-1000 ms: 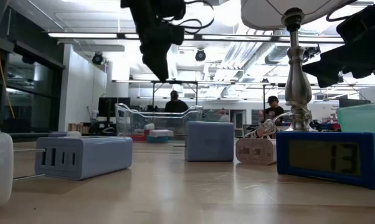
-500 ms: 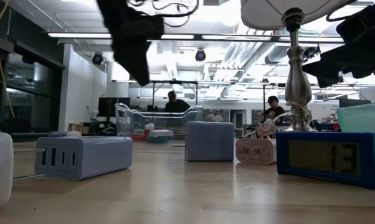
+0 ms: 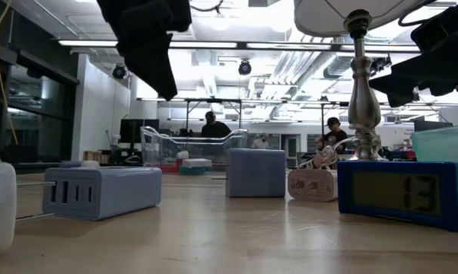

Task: Pick & Place Office items
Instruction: Put the light blue digital clock into the transparent bin

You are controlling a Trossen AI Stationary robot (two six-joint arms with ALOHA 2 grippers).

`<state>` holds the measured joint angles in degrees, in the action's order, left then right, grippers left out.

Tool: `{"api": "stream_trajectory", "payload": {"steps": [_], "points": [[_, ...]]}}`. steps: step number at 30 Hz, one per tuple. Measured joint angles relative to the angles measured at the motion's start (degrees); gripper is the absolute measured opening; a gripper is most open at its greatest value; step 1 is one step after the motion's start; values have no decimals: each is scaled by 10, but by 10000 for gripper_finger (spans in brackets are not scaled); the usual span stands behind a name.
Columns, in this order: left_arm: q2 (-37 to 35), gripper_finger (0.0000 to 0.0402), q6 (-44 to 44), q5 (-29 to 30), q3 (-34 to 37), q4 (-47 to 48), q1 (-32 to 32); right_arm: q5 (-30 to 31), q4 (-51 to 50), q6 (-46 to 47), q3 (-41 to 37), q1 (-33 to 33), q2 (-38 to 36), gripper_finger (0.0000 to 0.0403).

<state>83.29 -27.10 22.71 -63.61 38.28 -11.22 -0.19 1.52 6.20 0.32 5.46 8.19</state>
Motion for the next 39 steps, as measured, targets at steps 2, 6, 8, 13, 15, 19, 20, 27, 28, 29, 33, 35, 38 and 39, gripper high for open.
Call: {"api": "stream_trajectory", "payload": {"steps": [2, 6, 8, 13, 15, 19, 20, 27, 28, 29, 33, 35, 38, 39], "points": [[0, 192, -1, 17, 0, -8, -14, 0, 0, 0, 0, 0, 0, 215], [0, 192, -1, 56, 0, -23, -39, 0, 0, 0, 0, 0, 0, 215], [0, 192, -2, 75, 1, -28, -49, 0, 0, 0, 0, 0, 0, 215], [0, 192, -13, 123, 1, -30, -63, 0, 0, 0, 0, 0, 0, 215], [0, 192, -13, 137, 1, -34, -67, 0, 0, 0, 0, 0, 0, 215], [0, 192, -12, 160, 1, -45, -75, 0, 0, 0, 0, 0, 0, 215], [0, 192, -12, 166, 1, -45, -75, 0, 0, 0, 0, 0, 0, 215], [0, 192, -13, 167, 1, -45, -75, 0, 0, 0, 0, 0, 0, 215], [0, 192, -13, 167, 1, -45, -75, 0, 0, 0, 0, 0, 0, 215], [0, 192, -13, 167, 1, -45, -75, 0, 0, 0, 0, 0, 0, 215], [0, 192, -14, 167, 1, -46, -75, 0, 0, 0, 0, 0, 0, 215], [0, 192, -14, 167, 1, -46, -75, 0, 0, 0, 0, 0, 0, 215], [0, 192, -14, 167, 1, -46, -75, 0, 0, 0, 0, 0, 0, 215], [0, 192, -14, 167, 1, -46, -75, 0, 0, 0, 0, 0, 0, 215]]}}
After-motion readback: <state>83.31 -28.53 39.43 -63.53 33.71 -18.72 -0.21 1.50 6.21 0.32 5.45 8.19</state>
